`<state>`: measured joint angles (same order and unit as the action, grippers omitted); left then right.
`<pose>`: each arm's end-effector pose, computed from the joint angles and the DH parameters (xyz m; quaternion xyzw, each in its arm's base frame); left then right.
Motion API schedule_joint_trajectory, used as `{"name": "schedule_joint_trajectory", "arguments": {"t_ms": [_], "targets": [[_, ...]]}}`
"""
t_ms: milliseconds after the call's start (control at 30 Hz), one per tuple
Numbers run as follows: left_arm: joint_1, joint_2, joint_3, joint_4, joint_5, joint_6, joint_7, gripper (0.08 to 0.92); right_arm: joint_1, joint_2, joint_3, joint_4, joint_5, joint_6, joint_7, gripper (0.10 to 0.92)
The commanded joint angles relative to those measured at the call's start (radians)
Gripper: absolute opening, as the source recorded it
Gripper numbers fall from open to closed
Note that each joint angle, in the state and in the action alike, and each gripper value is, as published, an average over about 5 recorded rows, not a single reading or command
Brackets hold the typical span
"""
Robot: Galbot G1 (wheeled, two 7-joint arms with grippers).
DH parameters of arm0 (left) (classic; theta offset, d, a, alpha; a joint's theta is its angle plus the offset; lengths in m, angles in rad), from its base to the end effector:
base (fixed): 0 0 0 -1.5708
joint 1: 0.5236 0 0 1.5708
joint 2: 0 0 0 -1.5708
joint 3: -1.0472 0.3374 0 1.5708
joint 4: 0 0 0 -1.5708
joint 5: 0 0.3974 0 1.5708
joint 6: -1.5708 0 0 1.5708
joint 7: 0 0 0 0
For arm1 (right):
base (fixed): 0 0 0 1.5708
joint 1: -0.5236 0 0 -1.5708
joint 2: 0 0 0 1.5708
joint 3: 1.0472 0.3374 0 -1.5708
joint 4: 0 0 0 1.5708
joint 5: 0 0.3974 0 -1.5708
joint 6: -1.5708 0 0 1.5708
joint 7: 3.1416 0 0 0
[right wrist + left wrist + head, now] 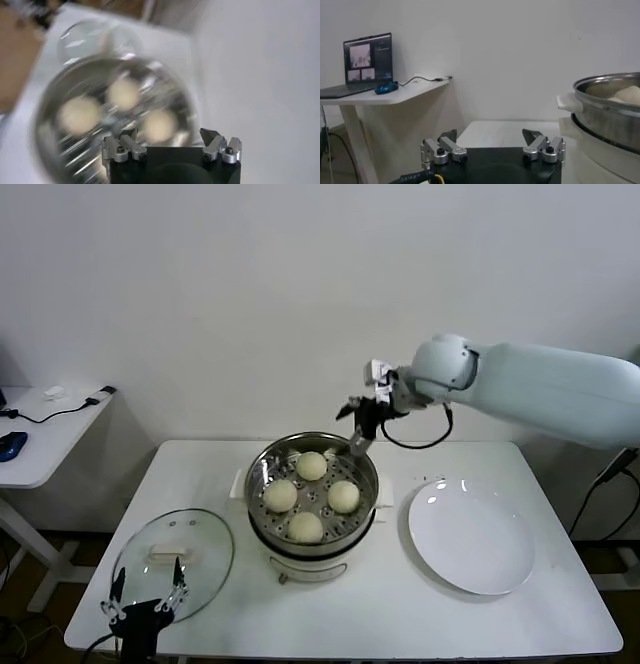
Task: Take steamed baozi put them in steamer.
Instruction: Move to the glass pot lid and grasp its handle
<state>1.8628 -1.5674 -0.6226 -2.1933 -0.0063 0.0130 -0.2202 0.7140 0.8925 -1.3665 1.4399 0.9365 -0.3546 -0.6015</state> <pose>0.1433 0.0323 -0.3063 0.1456 -0.9835 -0.0416 0.0986 0.5515 0.0470 -0.0197 0.5175 -0.7214 0.4060 0.2166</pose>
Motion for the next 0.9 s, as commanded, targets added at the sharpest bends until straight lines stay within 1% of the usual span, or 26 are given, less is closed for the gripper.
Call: {"name": "schedule_joint_trajectory", "arguments": {"t_ms": [33,100,267,333,400,500,633,733,900], "targets": [[-0.01,0.01,-0.009,-0.002,-0.018,0.011,0.032,0.823,-0.347,-0.211,0.578,-0.049,0.041,0.025,0.516,0.823],[-0.015,0.017,-0.015,-0.003,-0.034,0.007,0.034,0.823,-0.501,-0.28,0.751,-0.017,0.019,0.016,0.575,0.823],[-0.021,0.045,-0.035,-0.005,-0.076,0.0,0.043,0.823,-0.98,-0.448,1.191,0.087,-0.051,0.073,0.622,0.823],[-0.025,0.057,-0.04,-0.002,-0.08,-0.001,0.052,0.823,-1.211,-0.487,1.381,0.122,-0.07,0.113,0.648,0.823],[-0.03,0.067,-0.044,0.0,-0.08,0.001,0.068,0.823,-1.442,-0.489,1.588,0.147,-0.103,0.151,0.664,0.823],[-0.049,0.077,-0.045,-0.004,-0.093,0.016,0.08,0.823,-1.758,-0.426,1.896,0.177,-0.169,0.183,0.647,0.823],[-0.078,0.086,-0.052,-0.012,-0.097,0.036,0.098,0.823,-2.052,-0.284,2.136,0.215,-0.265,0.252,0.589,0.823],[-0.085,0.105,-0.063,-0.007,-0.086,0.029,0.11,0.823,-2.21,-0.164,2.229,0.243,-0.359,0.342,0.548,0.823],[-0.085,0.137,-0.082,0.023,-0.043,-0.011,0.059,0.823,-2.342,0.012,2.267,0.291,-0.401,0.43,0.53,0.823]]}}
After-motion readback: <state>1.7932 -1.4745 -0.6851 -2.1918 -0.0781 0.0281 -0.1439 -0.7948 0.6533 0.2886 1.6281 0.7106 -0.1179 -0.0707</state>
